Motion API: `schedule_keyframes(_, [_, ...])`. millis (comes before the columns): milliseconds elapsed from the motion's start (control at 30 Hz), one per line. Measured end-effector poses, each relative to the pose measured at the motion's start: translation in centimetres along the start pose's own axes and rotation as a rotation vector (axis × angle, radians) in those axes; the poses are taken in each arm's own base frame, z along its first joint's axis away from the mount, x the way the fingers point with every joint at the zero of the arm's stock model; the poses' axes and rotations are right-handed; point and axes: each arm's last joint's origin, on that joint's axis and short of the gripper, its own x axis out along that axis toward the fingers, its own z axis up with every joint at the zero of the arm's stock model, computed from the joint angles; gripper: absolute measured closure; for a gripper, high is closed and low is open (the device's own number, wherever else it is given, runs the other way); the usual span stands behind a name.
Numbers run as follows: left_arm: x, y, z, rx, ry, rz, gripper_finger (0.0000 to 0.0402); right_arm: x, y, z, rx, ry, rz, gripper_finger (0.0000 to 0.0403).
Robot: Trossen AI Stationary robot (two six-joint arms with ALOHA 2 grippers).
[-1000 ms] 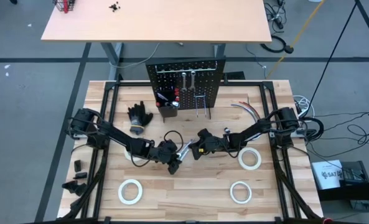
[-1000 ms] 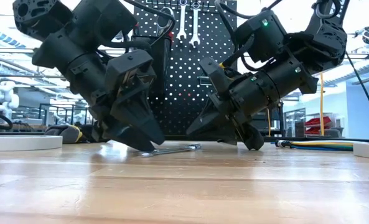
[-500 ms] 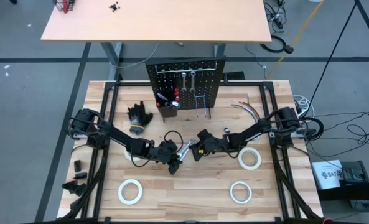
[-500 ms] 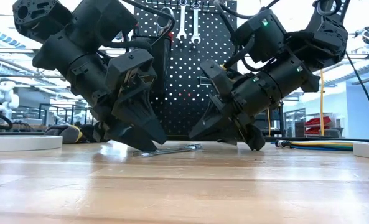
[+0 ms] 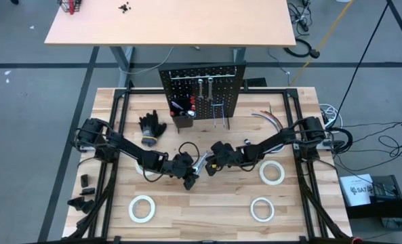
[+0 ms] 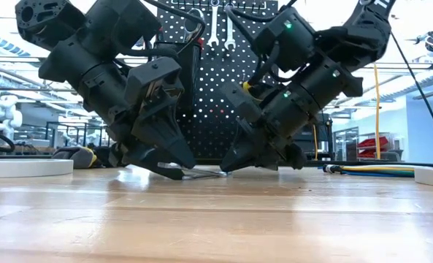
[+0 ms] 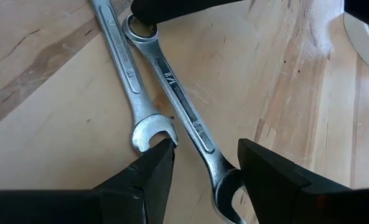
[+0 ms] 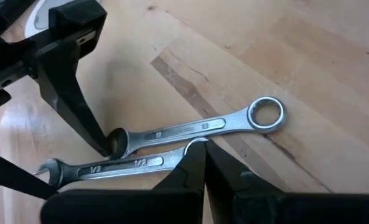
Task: Hang tools onto peg board
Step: Hang the wrench on the peg board
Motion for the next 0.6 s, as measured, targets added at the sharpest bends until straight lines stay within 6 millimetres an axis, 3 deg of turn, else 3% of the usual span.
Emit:
schedule_keyframes(433, [-0.04,-0.06,0.01,-0.018,0.041,0.027,0.0219,-0.02,-0.05,-0.03,0.08,0.023,0.0,0.0403])
schedule_keyframes(600, [-0.08,-0.15,0.07,-0.004,0.074,0.056,0.0264,-0.04,-0.01,-0.05,0.11,0.023,0.002,0.0403])
